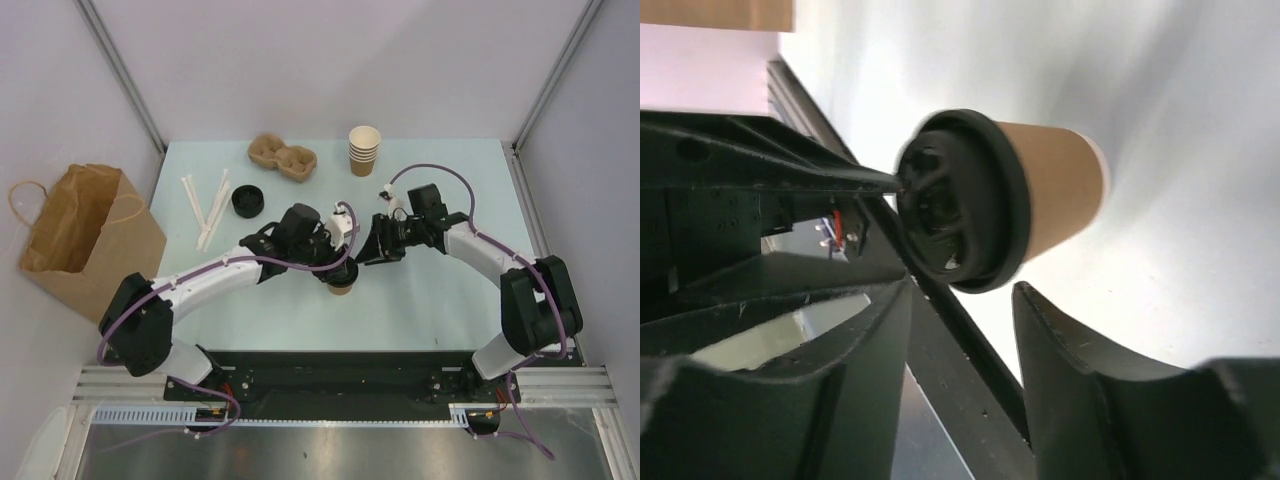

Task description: Pack the takeout coffee

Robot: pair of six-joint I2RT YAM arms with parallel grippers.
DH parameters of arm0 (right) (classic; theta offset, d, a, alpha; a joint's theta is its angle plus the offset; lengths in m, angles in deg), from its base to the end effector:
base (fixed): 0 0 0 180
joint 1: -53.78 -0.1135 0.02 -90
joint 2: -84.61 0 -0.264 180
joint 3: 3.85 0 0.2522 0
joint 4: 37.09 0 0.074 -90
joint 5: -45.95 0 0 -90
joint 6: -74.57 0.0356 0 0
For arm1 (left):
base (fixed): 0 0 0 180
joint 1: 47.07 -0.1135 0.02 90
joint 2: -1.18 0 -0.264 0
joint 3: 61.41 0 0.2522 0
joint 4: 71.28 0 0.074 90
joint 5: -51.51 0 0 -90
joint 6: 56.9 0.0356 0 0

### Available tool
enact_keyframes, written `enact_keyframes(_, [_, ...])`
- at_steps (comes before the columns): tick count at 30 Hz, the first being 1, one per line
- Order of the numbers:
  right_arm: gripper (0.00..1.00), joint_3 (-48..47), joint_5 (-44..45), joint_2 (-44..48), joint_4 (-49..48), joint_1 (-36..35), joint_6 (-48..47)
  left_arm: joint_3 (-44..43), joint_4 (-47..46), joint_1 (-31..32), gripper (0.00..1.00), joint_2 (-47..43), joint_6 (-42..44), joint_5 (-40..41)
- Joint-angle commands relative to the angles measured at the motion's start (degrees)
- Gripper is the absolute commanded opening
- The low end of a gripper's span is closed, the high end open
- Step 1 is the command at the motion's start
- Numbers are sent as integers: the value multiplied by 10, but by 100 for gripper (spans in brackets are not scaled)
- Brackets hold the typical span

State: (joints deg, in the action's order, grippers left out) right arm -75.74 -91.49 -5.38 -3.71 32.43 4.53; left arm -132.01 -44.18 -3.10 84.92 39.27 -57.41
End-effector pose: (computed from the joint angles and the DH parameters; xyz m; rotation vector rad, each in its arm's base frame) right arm 0.2892 0.1412 0.2224 -0.4116 2.4801 1.3279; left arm 0.2216 -0.2298 0.2490 1.1475 2.0292 -0.7156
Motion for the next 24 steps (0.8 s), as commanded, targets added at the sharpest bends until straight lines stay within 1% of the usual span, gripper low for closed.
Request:
enact_keyframes(1, [54, -1, -33, 36, -34, 11, 10, -62, 12, 0, 61, -44, -13, -16])
enact_keyframes(2, [55, -1, -34, 37, -32, 17, 10, -69, 15, 0, 68, -46, -14, -12])
enact_keyframes(3, [62, -1, -35, 38, -31, 21, 10, -86, 26, 0, 77, -46, -15, -7])
enact_keyframes(4, [66, -2, -35, 39, -31, 24, 10, -94, 37, 0, 81, -40, -13, -6])
enact_keyframes(5, [72, -2, -36, 41, -30, 28, 9, -102, 61, 0, 87, -37, -13, -5])
enact_keyframes(6, [88, -4, -36, 42, -29, 38, 7, -114, 75, -1, 99, -32, -12, -4])
enact_keyframes(7, [95, -5, -36, 42, -24, 43, 4, -117, 83, -1, 100, -31, -8, -2])
enact_keyframes(8, [100, -8, -34, 42, -20, 49, 1, -118, 98, -2, 100, -25, -6, 1])
enact_keyframes(10, [100, -11, -34, 41, -7, 65, -12, -122, 110, -4, 99, -19, -3, 17])
enact_keyframes(15, [100, -16, -25, 44, 16, 89, -31, -158, 181, -7, 99, 32, -5, 34])
enact_keyframes(24, [100, -17, -27, 37, 17, 100, -36, -157, 179, -9, 99, 82, 4, 56])
